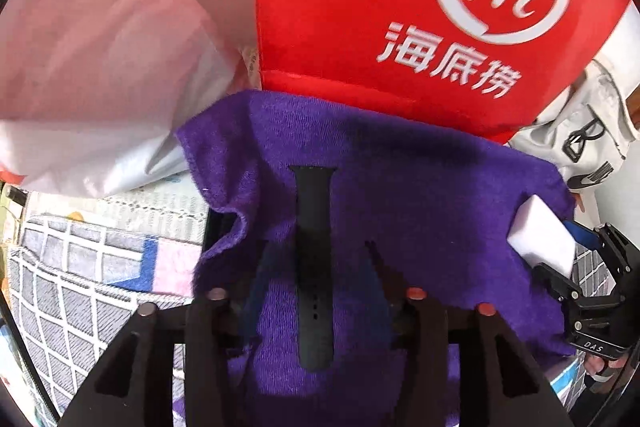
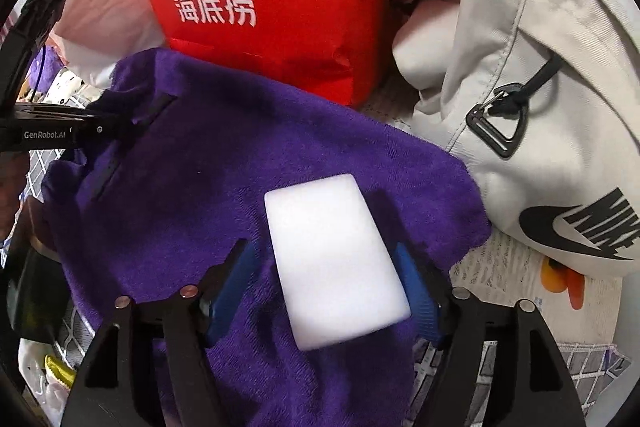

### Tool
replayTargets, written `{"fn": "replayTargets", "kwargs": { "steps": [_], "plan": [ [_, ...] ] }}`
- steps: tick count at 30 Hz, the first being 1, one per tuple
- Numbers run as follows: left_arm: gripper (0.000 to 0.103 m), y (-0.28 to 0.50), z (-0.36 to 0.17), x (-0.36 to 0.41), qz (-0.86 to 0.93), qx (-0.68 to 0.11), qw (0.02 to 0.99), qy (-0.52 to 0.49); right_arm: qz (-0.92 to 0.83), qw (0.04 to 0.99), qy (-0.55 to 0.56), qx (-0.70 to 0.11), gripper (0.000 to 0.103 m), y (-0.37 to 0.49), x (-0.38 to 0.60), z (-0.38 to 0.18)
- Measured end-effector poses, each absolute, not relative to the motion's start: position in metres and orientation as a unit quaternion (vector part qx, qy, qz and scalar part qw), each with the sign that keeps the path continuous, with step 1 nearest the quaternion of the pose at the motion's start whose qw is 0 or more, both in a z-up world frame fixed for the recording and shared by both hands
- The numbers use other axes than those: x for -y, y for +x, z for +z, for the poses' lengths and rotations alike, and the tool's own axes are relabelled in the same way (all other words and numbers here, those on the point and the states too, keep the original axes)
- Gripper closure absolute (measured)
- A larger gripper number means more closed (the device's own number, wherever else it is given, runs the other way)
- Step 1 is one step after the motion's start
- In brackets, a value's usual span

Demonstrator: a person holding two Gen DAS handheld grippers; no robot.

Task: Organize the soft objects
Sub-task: 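Grasp the white cloth from the pile with the left tool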

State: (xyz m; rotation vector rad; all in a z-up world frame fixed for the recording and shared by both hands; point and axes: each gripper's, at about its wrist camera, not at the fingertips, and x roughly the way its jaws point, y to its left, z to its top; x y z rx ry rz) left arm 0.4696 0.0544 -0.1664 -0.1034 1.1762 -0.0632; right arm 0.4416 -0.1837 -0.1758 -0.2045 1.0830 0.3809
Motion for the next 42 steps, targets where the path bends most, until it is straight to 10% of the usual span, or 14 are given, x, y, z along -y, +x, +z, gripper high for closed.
{"fn": "replayTargets", "kwargs": {
  "steps": [20,42],
  "plan": [
    [0.058,0.305,-0.082,-0.077,-0.013,-0.495,0.867,-0.057,0.195,0.873,-0.036,-0.445,0.024,0.271,0.164,-0.076],
    [0.046,0.159,-0.147,-0.045,-0.092,-0.517,0.850,-0.033,0.166,0.879,-0.023,-0.446,0.024,0.126,0.173,-0.095]
  ]
}}
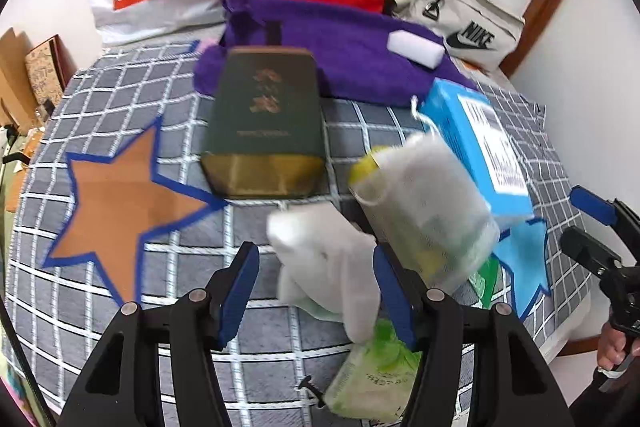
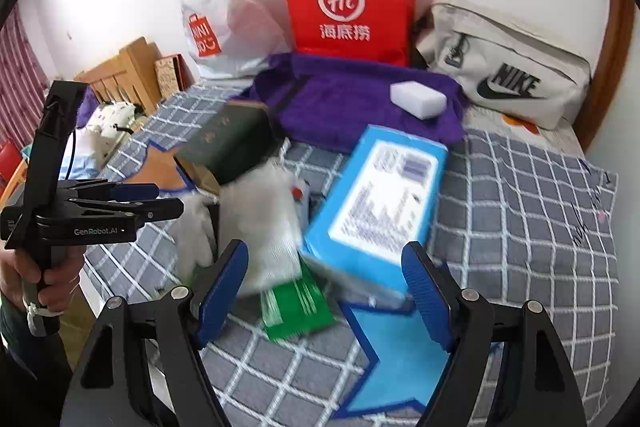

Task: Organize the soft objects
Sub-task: 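Grasp the white cloth from the pile with the left tool, then grasp the white mesh bag with the right tool while the left tool holds the white cloth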

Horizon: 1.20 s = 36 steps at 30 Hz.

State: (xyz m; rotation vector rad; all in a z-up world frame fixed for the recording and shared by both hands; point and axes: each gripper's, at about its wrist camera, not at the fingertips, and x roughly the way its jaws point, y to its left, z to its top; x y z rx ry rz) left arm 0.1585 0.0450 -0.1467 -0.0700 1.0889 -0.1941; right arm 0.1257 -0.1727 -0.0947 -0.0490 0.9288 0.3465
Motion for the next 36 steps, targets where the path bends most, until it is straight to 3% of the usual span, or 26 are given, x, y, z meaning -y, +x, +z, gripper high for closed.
{"fn": "replayTargets", "kwargs": {
  "steps": [6,8,9,12,26,36],
  "plan": [
    [0.046,0.165,-0.168,-0.031,-0.082,-0.520,0.850,-0.018,0.156,0.879,-0.005,-0.451,0.024,0.106,0.194,-0.105],
    [0.059,0.167,-0.174,-0.029,-0.080,-0.516,0.852,-0.021,0.150,0.879,-0.003,-0.453,0.024,0.101,0.199,-0.109],
    [0.074,0.167,-0.177,-0.030,-0.083,-0.519,0.850,-0.030,0.149,0.878,0.000,-0.456,0.024,0.100,0.202,-0.111],
    [0.085,0.164,-0.177,-0.035,-0.085,-0.514,0.852,-0.039,0.154,0.873,0.016,-0.463,0.024,0.099,0.205,-0.120],
    [0.086,0.133,-0.145,-0.098,-0.019,-0.486,0.872,-0.056,0.204,0.853,0.011,-0.480,0.024,0.109,0.169,-0.151],
    [0.086,0.139,-0.168,-0.102,-0.010,-0.503,0.863,-0.053,0.205,0.841,0.014,-0.500,0.025,0.130,0.155,-0.172]
  ]
}}
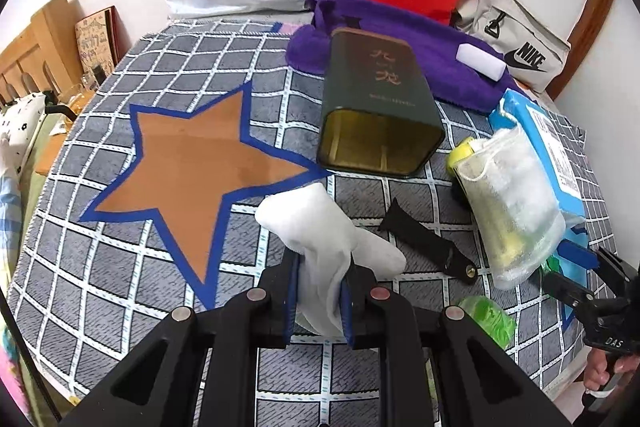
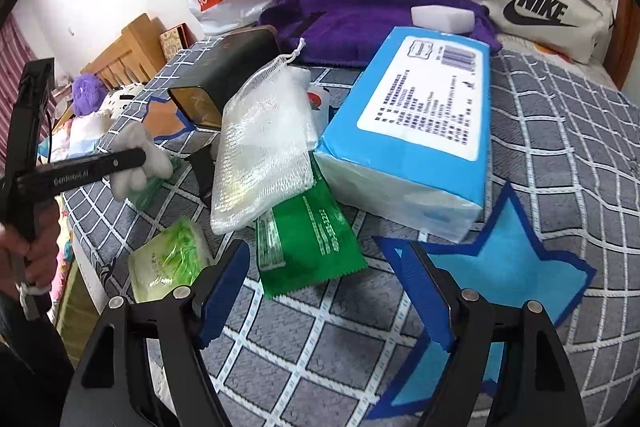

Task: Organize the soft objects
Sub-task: 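Grasp the white mesh bag with the right tool while the left tool holds the white cloth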

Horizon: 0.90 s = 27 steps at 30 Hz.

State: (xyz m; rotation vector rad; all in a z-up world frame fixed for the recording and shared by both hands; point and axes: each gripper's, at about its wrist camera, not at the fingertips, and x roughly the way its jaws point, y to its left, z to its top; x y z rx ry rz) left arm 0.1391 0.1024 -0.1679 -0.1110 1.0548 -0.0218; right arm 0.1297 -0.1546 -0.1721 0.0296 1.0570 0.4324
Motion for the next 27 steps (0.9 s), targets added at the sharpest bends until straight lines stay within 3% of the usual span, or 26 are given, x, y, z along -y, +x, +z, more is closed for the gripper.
{"fn": "replayTargets", "kwargs": {
  "steps": [5,7,9,20,25,27],
  "plan": [
    [0.086,0.140,-0.171,-0.102,-0.012,-0.505,0.861,-0.051,0.215,0.829,-0.003,-0.516,0.026,0.144,0.140,-0.184],
    [0.085,0.140,-0.172,-0.102,-0.011,-0.506,0.861,-0.049,0.218,0.824,-0.009,-0.523,0.046,0.148,0.136,-0.188],
    [0.085,0.140,-0.173,-0.102,-0.011,-0.507,0.861,-0.050,0.223,0.826,-0.017,-0.517,0.055,0.147,0.135,-0.185],
    [0.085,0.136,-0.171,-0.095,-0.016,-0.509,0.859,-0.057,0.224,0.846,-0.011,-0.484,0.055,0.109,0.159,-0.151],
    [0.085,0.132,-0.167,-0.090,-0.027,-0.509,0.858,-0.066,0.273,0.811,0.095,-0.509,0.055,0.109,0.169,-0.158],
    [0.085,0.130,-0.166,-0.089,-0.027,-0.507,0.859,-0.061,0.253,0.815,0.080,-0.514,0.055,0.112,0.163,-0.164]
  ]
}}
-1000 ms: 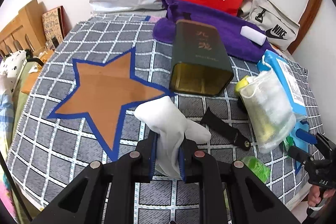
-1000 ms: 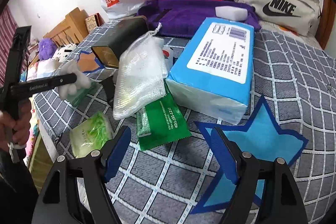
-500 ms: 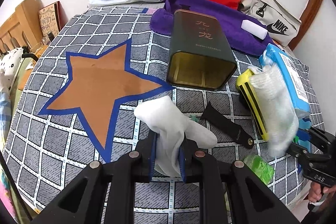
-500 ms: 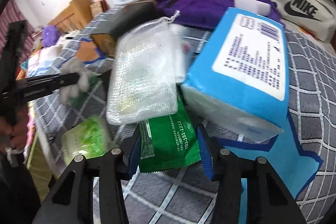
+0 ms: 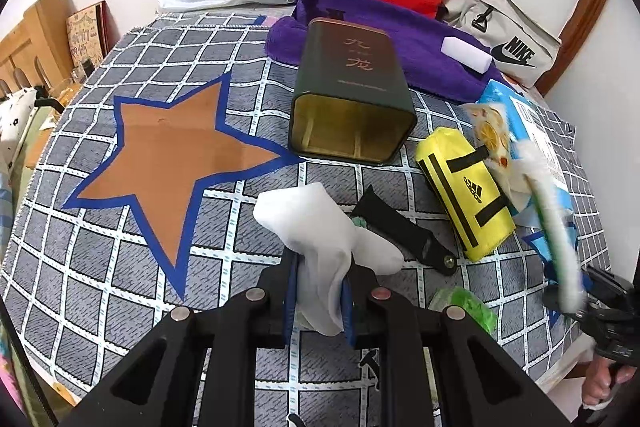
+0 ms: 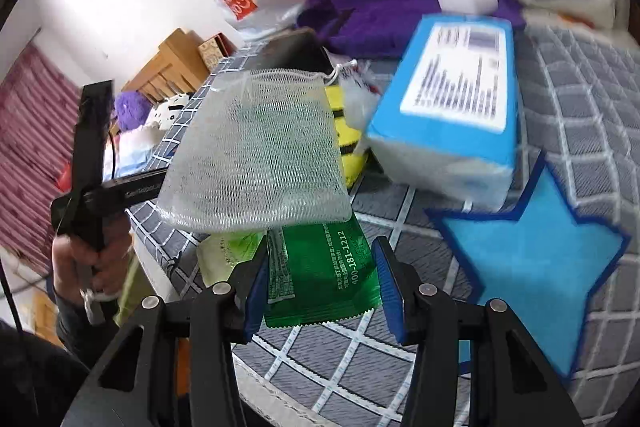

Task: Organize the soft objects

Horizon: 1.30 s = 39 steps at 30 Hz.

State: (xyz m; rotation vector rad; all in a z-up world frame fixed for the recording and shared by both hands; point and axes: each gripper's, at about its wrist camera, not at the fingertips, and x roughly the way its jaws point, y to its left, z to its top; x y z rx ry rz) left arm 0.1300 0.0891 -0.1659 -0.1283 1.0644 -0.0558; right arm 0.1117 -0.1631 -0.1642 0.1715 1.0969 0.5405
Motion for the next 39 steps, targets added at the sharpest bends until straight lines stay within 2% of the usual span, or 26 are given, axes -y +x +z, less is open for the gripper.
{"fn": "replayTargets", "kwargs": {
  "steps": [4,7,8,10,12,13,25,28,30,34,39],
  "plan": [
    [0.085,0.128,-0.166,-0.092,-0.027,-0.509,0.858,-0.063,0.230,0.812,0.031,-0.536,0.051,0.113,0.151,-0.180],
    [0.085,0.128,-0.167,-0.095,-0.029,-0.509,0.858,-0.067,0.227,0.813,0.004,-0.535,0.045,0.107,0.149,-0.182],
    [0.085,0.128,-0.168,-0.095,-0.030,-0.509,0.858,-0.068,0.225,0.817,-0.004,-0.530,0.039,0.105,0.147,-0.178],
    [0.085,0.128,-0.170,-0.096,-0.031,-0.510,0.857,-0.069,0.221,0.830,-0.009,-0.512,0.035,0.100,0.146,-0.170],
    [0.085,0.129,-0.171,-0.096,-0.032,-0.510,0.857,-0.070,0.224,0.838,-0.011,-0.497,0.025,0.100,0.142,-0.161],
    [0.085,0.129,-0.172,-0.097,-0.033,-0.510,0.857,-0.071,0.225,0.843,-0.016,-0.488,0.023,0.099,0.138,-0.157],
    [0.083,0.130,-0.175,-0.099,-0.039,-0.510,0.856,-0.076,0.213,0.838,-0.065,-0.498,0.023,0.122,0.085,-0.171],
    [0.083,0.130,-0.176,-0.099,-0.038,-0.510,0.856,-0.075,0.201,0.845,-0.086,-0.488,0.044,0.115,0.082,-0.172],
    [0.083,0.130,-0.176,-0.099,-0.039,-0.510,0.856,-0.075,0.203,0.849,-0.087,-0.480,0.072,0.112,0.086,-0.167],
    [0.083,0.130,-0.176,-0.101,-0.036,-0.510,0.856,-0.077,0.232,0.845,-0.055,-0.478,0.089,0.109,0.096,-0.164],
    [0.083,0.125,-0.172,-0.101,-0.033,-0.509,0.857,-0.076,0.251,0.857,-0.015,-0.450,0.091,0.101,0.112,-0.147]
  ]
}}
